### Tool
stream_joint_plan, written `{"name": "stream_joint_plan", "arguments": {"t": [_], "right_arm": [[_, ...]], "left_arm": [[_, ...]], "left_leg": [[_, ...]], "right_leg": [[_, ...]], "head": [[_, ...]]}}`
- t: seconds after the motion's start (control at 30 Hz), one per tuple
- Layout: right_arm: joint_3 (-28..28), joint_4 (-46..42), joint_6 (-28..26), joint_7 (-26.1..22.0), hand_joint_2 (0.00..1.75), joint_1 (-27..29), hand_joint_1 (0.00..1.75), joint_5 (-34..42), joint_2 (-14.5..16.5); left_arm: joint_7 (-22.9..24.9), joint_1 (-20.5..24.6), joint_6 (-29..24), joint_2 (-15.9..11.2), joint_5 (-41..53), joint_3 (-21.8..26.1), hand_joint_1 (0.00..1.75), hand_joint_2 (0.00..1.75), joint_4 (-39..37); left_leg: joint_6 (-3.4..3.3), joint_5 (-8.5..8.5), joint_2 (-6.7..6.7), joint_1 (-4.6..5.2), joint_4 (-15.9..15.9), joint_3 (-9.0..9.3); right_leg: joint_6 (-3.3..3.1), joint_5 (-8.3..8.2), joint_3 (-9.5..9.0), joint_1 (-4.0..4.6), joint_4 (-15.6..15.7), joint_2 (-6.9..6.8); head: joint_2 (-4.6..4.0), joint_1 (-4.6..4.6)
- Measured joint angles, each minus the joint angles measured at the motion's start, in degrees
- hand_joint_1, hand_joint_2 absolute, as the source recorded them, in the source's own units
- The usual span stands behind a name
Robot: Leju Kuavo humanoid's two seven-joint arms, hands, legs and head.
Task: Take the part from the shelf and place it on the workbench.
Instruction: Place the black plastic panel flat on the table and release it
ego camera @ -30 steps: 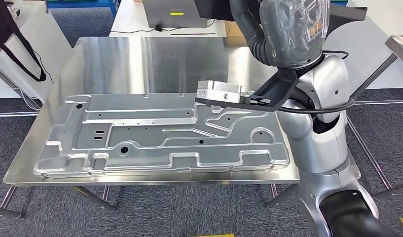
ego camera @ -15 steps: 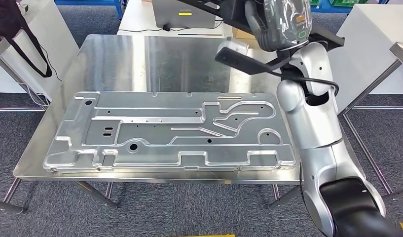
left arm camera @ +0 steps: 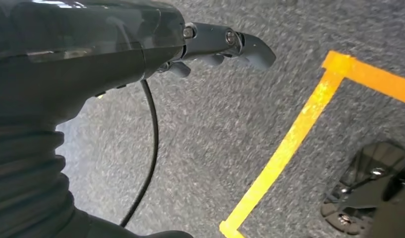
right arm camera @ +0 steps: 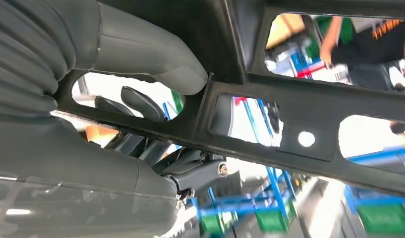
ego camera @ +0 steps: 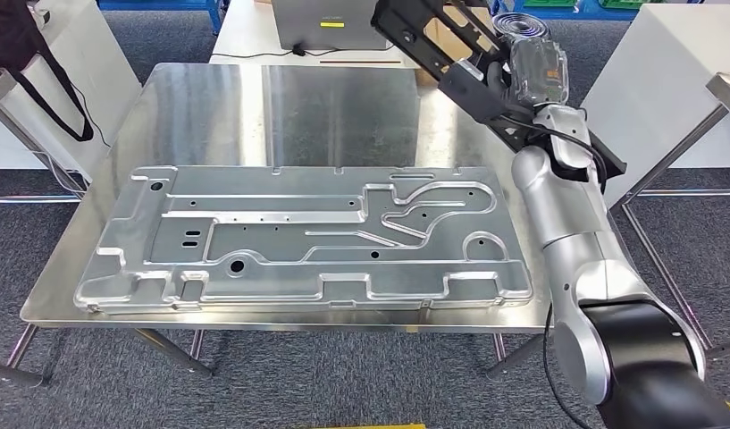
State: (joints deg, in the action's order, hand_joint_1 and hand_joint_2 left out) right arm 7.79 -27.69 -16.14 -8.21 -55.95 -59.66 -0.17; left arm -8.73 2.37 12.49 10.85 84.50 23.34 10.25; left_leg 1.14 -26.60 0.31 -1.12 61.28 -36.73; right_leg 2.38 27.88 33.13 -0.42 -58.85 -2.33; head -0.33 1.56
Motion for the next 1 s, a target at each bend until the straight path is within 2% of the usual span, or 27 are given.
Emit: {"name": "stream_joint_plan", "arguments": {"t": [0.27,0.6,0.73,1.0], "right_arm": [[-1.15,4.49,-1.14,-1.83,1.75,2.27,1.75,-1.98,5.84],[0.94,5.97,-0.24,-5.39,1.75,5.71,1.75,-5.80,14.08],[1.45,6.27,0.42,-5.56,1.75,7.08,1.75,-5.69,15.63],[1.44,6.64,1.83,-5.81,1.75,8.35,1.75,-4.19,16.26]], "left_arm": [[3.12,0.73,-0.74,0.40,-0.60,-0.15,0.00,1.75,0.00],[2.94,1.24,-1.22,0.40,-3.18,0.41,0.00,1.75,0.00],[2.94,1.34,-1.29,0.40,-3.71,0.72,0.00,1.75,0.00],[3.04,1.33,-1.51,0.40,-4.75,1.89,0.00,1.75,0.00]], "left_leg": [[0.01,0.00,0.08,-0.06,-0.06,-0.03],[0.02,0.01,0.07,-0.13,-0.06,-0.12],[0.02,0.01,0.06,-0.13,-0.06,-0.13],[0.02,0.01,0.05,-0.13,-0.06,-0.14]], "right_leg": [[-0.04,0.03,0.11,0.06,-0.05,0.03],[-0.10,0.06,0.21,0.13,-0.10,0.03],[-0.11,0.07,0.21,0.13,-0.10,0.02],[-0.11,0.07,0.21,0.13,-0.10,0.03]], "head": [[0.00,0.00],[0.00,-0.01],[0.01,0.00],[0.00,-0.01]]}}
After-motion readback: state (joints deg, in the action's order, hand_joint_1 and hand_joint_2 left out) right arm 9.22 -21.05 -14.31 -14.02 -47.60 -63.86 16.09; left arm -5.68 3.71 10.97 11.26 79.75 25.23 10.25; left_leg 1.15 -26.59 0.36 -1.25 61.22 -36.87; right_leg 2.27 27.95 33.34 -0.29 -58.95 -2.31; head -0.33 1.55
